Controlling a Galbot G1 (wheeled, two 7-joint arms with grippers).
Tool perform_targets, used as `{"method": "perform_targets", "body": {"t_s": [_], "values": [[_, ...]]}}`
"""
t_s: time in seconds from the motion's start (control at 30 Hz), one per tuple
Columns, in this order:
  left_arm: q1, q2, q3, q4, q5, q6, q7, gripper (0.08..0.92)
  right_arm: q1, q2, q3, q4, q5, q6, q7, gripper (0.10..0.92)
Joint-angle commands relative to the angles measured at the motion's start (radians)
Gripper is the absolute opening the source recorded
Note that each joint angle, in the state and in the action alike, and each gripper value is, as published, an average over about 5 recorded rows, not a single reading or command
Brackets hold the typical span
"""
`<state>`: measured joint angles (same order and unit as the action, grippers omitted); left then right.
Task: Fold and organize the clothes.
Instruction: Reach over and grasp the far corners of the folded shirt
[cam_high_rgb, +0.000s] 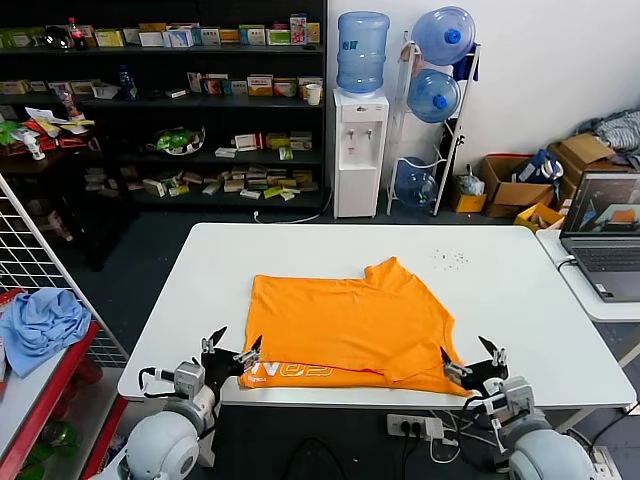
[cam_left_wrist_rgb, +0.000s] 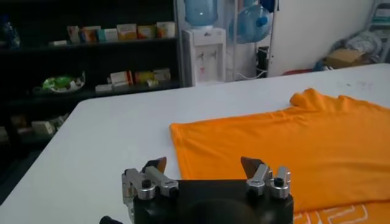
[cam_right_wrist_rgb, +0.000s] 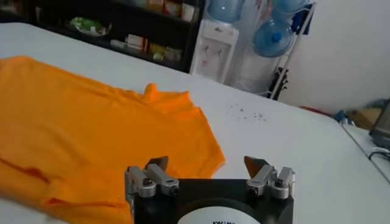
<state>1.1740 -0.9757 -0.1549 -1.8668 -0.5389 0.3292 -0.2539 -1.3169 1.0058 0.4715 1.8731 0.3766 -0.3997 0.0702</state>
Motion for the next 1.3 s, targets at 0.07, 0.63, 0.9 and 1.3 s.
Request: {"method": "perform_targets", "body": {"t_s": [0.07, 0.63, 0.9, 1.3], "values": [[-0.431, -0.071, 0.15, 0.351, -0.092, -0.004, 0.003, 0.823, 0.436, 0.001, -0.11, -0.355, 0.163, -0.03, -0.03, 0.823], [-0.687, -0.301, 0.216, 0.863, -0.049, -0.033, 0.07, 0.823, 0.791, 0.187, -0.219, -0.911, -0.001, 0.019, -0.189, 0.823], [-0.697, -0.334, 0.201, 0.954, -0.004, -0.042, 0.079, 0.823, 0.833, 0.278, -0.224, -1.065, -0.11, 0.089, -0.27, 0.823], [-0.649, -0.301, 0.186, 0.906, -0.019, -0.021, 0.073, 0.773, 0.849, 0.318, -0.25, -1.089, -0.171, 0.089, -0.284, 0.658]]}}
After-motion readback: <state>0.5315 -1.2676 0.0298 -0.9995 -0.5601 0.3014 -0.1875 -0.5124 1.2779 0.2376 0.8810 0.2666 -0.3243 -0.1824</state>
